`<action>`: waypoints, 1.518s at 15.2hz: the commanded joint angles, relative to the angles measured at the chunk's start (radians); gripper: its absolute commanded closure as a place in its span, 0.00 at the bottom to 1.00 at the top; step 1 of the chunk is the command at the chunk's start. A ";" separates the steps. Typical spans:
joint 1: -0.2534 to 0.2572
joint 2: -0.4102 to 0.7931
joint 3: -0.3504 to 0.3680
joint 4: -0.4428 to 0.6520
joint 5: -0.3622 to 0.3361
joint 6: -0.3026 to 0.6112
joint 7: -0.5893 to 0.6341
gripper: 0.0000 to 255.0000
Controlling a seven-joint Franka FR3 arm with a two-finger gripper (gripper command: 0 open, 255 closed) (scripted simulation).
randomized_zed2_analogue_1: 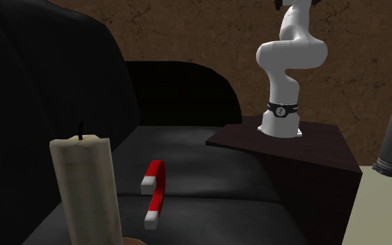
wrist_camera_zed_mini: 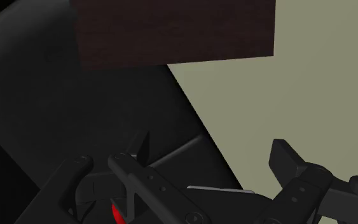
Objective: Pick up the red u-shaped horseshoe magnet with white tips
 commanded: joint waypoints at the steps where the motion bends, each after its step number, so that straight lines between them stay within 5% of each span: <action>1: 0.000 0.000 0.000 0.000 0.000 0.000 0.000 0.00; 13: 0.008 0.279 -0.165 -0.069 -0.112 0.355 -0.306 0.00; 23: 0.032 0.638 -0.277 0.042 -0.095 0.613 -0.564 0.00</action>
